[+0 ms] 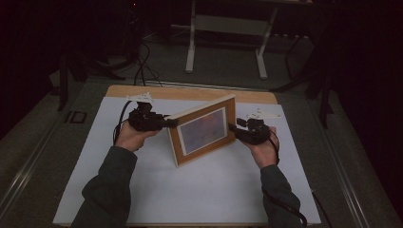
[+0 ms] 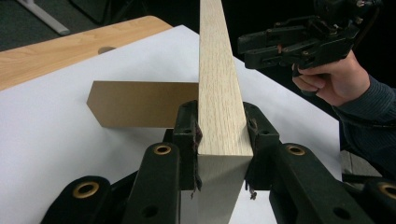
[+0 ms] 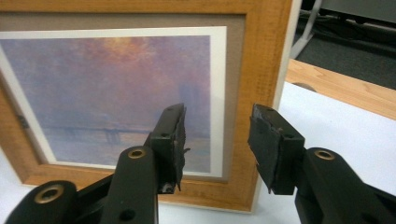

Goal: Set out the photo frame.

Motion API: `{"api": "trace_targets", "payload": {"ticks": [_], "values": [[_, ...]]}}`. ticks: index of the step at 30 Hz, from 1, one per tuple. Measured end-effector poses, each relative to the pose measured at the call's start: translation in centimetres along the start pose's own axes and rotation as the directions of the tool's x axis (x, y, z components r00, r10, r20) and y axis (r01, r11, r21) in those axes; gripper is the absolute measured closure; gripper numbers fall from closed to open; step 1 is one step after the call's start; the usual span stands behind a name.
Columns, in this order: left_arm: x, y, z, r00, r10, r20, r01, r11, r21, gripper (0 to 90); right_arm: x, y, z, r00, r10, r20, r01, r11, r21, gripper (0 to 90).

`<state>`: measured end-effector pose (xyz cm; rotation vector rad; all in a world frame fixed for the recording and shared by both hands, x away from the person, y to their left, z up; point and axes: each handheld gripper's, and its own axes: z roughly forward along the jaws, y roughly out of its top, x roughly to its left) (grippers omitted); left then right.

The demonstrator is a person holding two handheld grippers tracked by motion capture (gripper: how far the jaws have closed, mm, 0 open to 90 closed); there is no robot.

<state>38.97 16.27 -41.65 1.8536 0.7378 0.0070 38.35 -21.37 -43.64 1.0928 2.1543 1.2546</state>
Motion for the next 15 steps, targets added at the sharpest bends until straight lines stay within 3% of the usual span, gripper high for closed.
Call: {"api": "trace_targets", "payload": {"ticks": [6,15], "values": [[-0.3,-0.1,0.0,0.9997,-0.004,-0.026,0.004,0.9999,-0.013,70.0,-0.7,0.2,0.7,0.9996,-0.011,0.025,0.01,1.0,0.021,51.0],[-1.1,-1.3,-0.5,0.9963,-0.01,-0.086,0.004,0.9974,-0.072,65.7,-1.1,1.2,1.8,0.9996,-0.004,0.026,0.004,1.0,0.015,47.8]]}}
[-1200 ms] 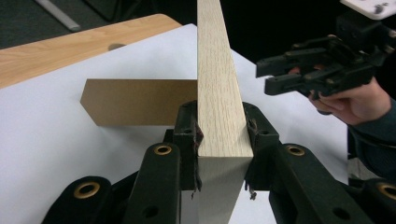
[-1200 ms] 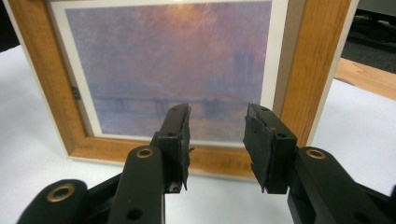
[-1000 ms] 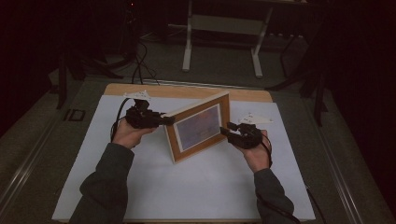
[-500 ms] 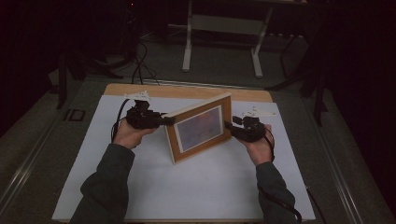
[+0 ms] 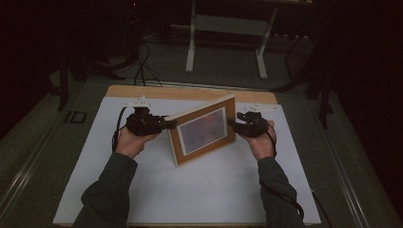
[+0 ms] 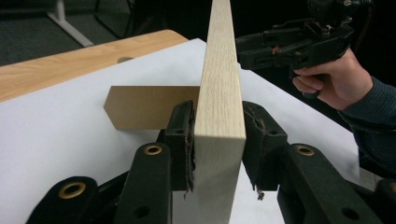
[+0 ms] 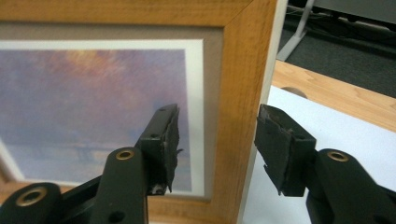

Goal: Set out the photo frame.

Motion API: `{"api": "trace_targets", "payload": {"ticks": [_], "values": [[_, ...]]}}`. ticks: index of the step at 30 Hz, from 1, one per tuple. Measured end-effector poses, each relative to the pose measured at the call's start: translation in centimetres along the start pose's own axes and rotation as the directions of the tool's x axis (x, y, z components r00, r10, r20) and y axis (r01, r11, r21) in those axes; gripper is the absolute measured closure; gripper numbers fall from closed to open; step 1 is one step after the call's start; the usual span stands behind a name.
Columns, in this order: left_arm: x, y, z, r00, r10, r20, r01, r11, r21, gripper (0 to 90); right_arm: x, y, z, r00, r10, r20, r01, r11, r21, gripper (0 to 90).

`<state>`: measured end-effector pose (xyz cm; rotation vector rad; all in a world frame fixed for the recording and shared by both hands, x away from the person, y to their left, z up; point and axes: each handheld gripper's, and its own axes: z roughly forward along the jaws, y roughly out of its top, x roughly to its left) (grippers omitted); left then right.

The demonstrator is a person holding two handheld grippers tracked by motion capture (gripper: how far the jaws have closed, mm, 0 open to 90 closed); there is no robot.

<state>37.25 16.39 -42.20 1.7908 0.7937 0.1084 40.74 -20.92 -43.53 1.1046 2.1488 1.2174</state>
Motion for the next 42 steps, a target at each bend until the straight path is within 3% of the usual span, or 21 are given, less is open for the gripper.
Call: {"api": "trace_targets", "payload": {"ticks": [3,4,7,11,20,23,31,37,42], "values": [[-0.3,-0.4,0.2,0.9998,0.003,-0.018,-0.003,1.0,-0.007,65.1,-0.2,0.2,0.2,1.0,0.006,0.006,-0.006,1.0,-0.006,46.0],[-0.6,-0.7,0.3,0.999,0.015,-0.041,-0.015,0.9998,-0.015,65.1,-0.2,0.3,0.3,0.9999,0.012,0.005,-0.012,1.0,-0.01,44.7],[-0.6,-1.2,0.3,0.9987,0.0,-0.05,-0.002,0.9989,-0.047,70.2,-0.6,1.0,0.7,1.0,0.004,-0.008,-0.004,1.0,-0.019,39.2],[-0.2,-1.3,0.3,0.9999,-0.014,-0.004,0.014,0.9982,-0.058,71.9,-0.9,1.6,1.2,1.0,-0.005,-0.005,0.005,1.0,-0.014,32.8],[0.2,-1.3,0.4,0.9985,-0.015,0.052,0.017,0.999,-0.042,72.4,-1.7,2.1,2.1,0.9942,0.012,-0.107,-0.013,1.0,-0.008,28.7],[0.3,-1.2,0.4,0.9983,-0.015,0.056,0.017,0.999,-0.042,72.4,-1.7,2.1,2.2,0.9922,0.018,-0.123,-0.019,1.0,-0.009,28.4],[0.4,-1.1,0.4,0.9979,-0.002,0.065,0.004,0.9996,-0.028,72.3,-1.6,2.1,3.7,0.9828,0.026,-0.183,-0.027,1.0,-0.007,15.6],[0.3,-1.0,0.4,0.9983,0.008,0.058,-0.007,0.9997,-0.022,72.3,-2.1,2.0,3.9,0.9728,0.062,-0.223,-0.064,0.998,0.002,15.8],[0.3,-0.9,0.5,0.9989,0.012,0.046,-0.011,0.9997,-0.02,72.2,-2.2,2.1,3.8,0.9731,0.064,-0.221,-0.063,0.998,0.012,17.5]]}}
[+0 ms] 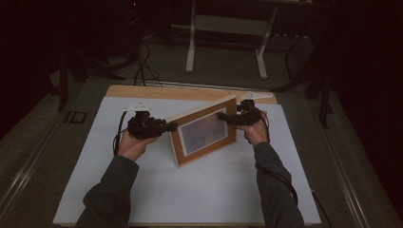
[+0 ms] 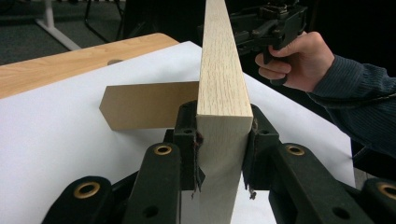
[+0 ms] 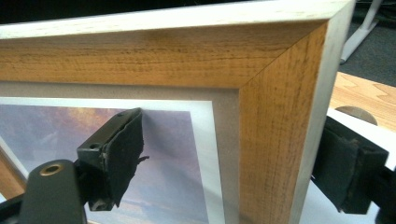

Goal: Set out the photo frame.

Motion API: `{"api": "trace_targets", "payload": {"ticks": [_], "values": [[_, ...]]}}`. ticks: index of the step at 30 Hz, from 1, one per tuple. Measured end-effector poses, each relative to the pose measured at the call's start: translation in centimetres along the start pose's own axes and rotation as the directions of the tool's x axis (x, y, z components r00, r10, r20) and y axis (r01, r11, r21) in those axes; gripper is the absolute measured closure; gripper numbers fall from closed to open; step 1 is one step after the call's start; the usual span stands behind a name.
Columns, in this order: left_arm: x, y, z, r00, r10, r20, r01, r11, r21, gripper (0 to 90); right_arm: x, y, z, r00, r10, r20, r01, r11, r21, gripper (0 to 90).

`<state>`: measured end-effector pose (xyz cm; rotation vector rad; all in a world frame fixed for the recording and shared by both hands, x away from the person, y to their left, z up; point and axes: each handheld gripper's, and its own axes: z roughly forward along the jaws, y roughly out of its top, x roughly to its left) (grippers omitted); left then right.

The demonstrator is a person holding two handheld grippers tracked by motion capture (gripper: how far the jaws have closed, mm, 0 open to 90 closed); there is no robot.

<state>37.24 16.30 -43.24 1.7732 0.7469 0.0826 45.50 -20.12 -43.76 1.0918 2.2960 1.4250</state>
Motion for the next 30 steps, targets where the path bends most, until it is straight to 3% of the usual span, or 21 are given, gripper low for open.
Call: {"api": "trace_targets", "payload": {"ticks": [23,30], "values": [[0.5,0.2,0.1,0.9992,-0.012,-0.037,0.012,0.9999,-0.002,71.6,-0.4,-0.9,-1.3,0.9992,0.04,0.006,-0.04,0.999,-0.02,33.0],[0.9,0.2,0.2,0.9982,-0.035,-0.049,0.034,0.9993,-0.013,71.6,-0.4,-1.2,-1.7,0.9985,0.055,0.008,-0.054,0.998,-0.02,37.8]]}}
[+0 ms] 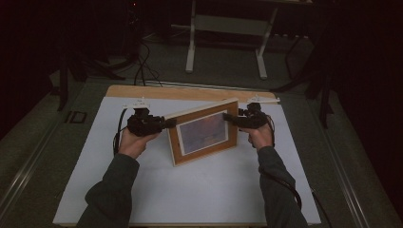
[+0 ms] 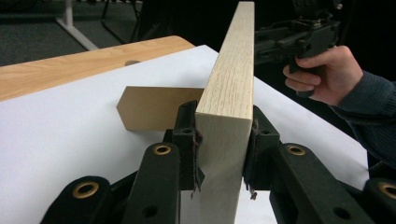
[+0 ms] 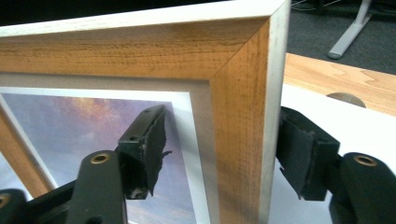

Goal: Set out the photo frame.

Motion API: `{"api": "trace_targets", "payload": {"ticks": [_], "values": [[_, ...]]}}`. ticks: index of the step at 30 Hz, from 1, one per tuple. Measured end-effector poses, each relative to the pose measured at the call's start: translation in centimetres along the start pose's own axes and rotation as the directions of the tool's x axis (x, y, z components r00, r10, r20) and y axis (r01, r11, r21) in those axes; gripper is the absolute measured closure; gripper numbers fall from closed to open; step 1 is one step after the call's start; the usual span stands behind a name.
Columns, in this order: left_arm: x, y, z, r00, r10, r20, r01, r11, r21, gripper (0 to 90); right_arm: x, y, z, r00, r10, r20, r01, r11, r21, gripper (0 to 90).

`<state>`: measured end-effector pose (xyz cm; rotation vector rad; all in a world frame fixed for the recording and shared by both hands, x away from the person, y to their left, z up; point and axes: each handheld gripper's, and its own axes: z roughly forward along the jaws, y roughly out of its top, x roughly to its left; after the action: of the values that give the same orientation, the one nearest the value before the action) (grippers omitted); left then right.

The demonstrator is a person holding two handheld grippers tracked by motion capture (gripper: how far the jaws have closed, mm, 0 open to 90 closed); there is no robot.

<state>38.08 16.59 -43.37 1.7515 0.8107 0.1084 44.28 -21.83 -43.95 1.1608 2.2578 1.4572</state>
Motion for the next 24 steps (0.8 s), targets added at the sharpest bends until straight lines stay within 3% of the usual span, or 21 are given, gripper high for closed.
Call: {"api": "trace_targets", "payload": {"ticks": [9,24], "values": [[0.3,0.0,0.2,1.0,0.001,0.002,-0.001,0.9999,-0.014,70.4,0.2,-0.1,-0.3,0.9998,0.01,0.017,-0.01,1.0,0.01,39.9],[1.2,0.0,0.5,0.9995,-0.03,-0.005,0.03,0.9985,-0.046,65.1,0.5,-0.8,-1.3,0.9997,0.018,0.017,-0.019,1.0,0.017,51.1]]}}
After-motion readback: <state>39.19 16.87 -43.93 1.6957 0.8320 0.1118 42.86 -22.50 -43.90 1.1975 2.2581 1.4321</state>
